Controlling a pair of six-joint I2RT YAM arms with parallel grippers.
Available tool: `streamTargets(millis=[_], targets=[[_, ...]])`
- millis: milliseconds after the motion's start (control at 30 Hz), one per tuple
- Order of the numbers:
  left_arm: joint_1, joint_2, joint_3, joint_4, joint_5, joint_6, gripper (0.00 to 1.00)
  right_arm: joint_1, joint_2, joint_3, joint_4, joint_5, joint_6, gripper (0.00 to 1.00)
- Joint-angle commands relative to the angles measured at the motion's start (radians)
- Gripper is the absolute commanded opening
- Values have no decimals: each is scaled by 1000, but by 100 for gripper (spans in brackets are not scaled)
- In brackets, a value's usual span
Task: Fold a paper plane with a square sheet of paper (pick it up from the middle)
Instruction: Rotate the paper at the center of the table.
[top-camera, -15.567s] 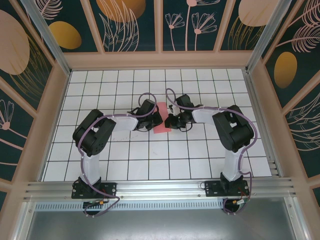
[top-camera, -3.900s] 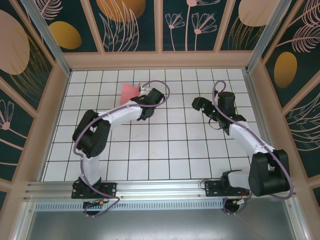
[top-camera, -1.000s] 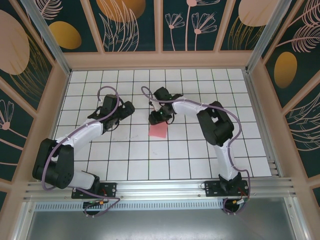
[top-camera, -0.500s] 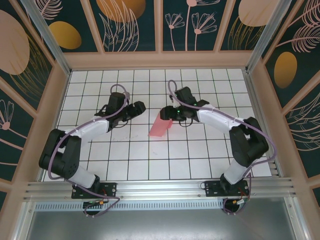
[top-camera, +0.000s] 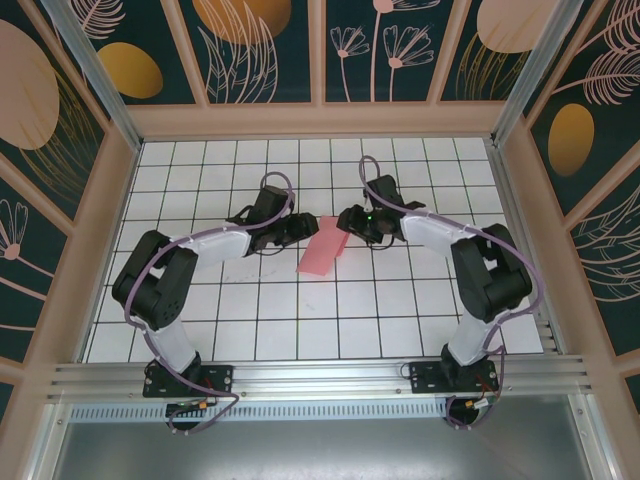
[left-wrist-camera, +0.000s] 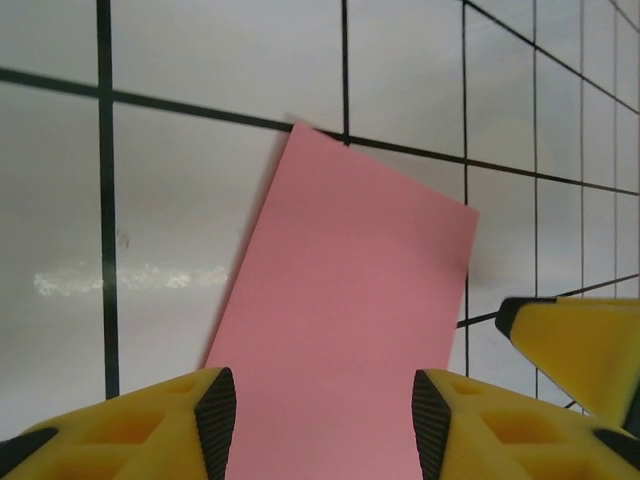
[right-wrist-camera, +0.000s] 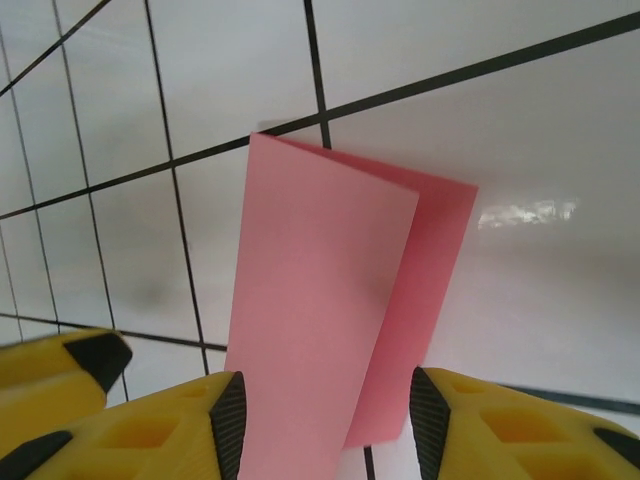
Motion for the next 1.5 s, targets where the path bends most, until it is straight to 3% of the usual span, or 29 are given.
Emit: streamTargets(millis=[0, 133, 400, 733, 967, 1133, 1267, 1467], targets=[[-7, -8, -18, -31, -31, -31, 52, -9, 48, 41, 6, 17, 7, 48], [-7, -15, -18, -33, -28, -33, 52, -16, 92, 65, 17, -9, -12, 42], [-7, -17, -18, -39, -31, -25, 52, -28, 145, 97, 77, -101, -78, 20], [-7, 3, -6, -3, 12, -17, 45, -45, 256, 236, 53, -219, -262, 16], [-7, 17, 8, 4, 18, -19, 43, -49, 310, 289, 60, -289, -288, 5], [-7, 27, 8, 19, 33, -20, 41, -49, 336, 319, 68, -366, -326, 5], [-7, 50, 16, 27, 43, -21, 33, -50, 369, 378, 34, -374, -349, 8], [-7, 71, 37, 11, 17, -5, 25, -75, 316, 384, 9, -285, -271, 37]])
